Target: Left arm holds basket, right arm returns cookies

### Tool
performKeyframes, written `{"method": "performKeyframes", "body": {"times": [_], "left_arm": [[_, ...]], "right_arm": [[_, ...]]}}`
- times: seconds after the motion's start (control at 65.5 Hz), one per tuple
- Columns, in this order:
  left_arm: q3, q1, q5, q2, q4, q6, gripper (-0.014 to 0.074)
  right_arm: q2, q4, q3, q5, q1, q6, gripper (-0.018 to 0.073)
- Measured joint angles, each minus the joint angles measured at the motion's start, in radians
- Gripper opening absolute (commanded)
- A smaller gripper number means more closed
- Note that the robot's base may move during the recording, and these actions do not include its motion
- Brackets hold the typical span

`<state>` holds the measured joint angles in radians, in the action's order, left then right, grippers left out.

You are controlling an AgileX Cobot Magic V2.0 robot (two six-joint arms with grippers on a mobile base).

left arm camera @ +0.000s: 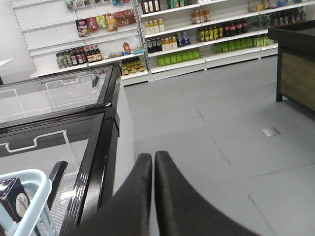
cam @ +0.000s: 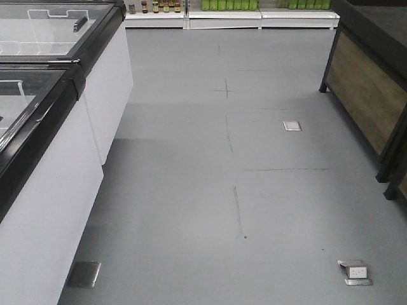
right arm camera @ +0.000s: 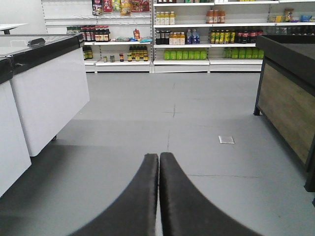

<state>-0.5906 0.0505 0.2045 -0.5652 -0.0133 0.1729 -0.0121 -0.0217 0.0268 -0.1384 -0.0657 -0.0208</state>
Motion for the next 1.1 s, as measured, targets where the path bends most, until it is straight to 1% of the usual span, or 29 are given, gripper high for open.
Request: {"method": "performKeyframes", "body": {"times": [0.107, 0.168, 0.199, 0.275, 0.336, 0.412, 0.443, 0.519, 0.565, 0.672, 0.794, 1.008, 1.069, 1.1], "left_arm": [[-0.03, 0.0, 0.006, -0.048, 0.0, 0.009, 0.0011], [-0.033, 0.0, 0.007, -0.055, 0.0, 0.01, 0.0051], [-0.033, 0.0, 0.007, -0.055, 0.0, 0.01, 0.0085], [-0.033, 0.0, 0.007, -0.053, 0.0, 0.01, 0.0189], [-0.033, 0.0, 0.007, -0.053, 0.0, 0.011, 0.0304], [-0.033, 0.0, 0.009, -0.053, -0.002, 0.01, 0.0489], [-0.033, 0.0, 0.012, -0.053, -0.002, 0.007, 0.0544], [-0.033, 0.0, 0.014, -0.053, -0.002, -0.017, 0.0672], [-0.033, 0.0, 0.014, -0.053, -0.002, -0.037, 0.0734], [-0.033, 0.0, 0.014, -0.053, -0.003, -0.067, 0.0727], [-0.033, 0.0, 0.014, -0.053, -0.003, -0.075, 0.0697], [-0.033, 0.0, 0.014, -0.053, -0.005, -0.082, 0.0602], [-0.033, 0.0, 0.014, -0.053, -0.029, -0.117, 0.0574], [-0.033, 0.0, 0.014, -0.053, -0.058, -0.152, 0.0559]], "right_arm": [[0.0, 0.0, 0.0, 0.0, 0.0, 0.0, -0.0011], [0.0, 0.0, 0.0, 0.0, 0.0, 0.0, -0.0011], [0.0, 0.0, 0.0, 0.0, 0.0, 0.0, -0.0011], [0.0, 0.0, 0.0, 0.0, 0.0, 0.0, -0.0011], [0.0, 0.0, 0.0, 0.0, 0.0, 0.0, -0.0011], [0.0, 0.0, 0.0, 0.0, 0.0, 0.0, -0.0011], [0.0, 0.0, 0.0, 0.0, 0.0, 0.0, -0.0011], [0.0, 0.0, 0.0, 0.0, 0.0, 0.0, -0.0011], [0.0, 0.0, 0.0, 0.0, 0.0, 0.0, -0.0011], [0.0, 0.0, 0.0, 0.0, 0.0, 0.0, -0.0011], [0.0, 0.0, 0.0, 0.0, 0.0, 0.0, -0.0011], [0.0, 0.0, 0.0, 0.0, 0.0, 0.0, -0.0011], [0.0, 0.0, 0.0, 0.0, 0.0, 0.0, -0.0011], [0.0, 0.0, 0.0, 0.0, 0.0, 0.0, -0.0011]]}}
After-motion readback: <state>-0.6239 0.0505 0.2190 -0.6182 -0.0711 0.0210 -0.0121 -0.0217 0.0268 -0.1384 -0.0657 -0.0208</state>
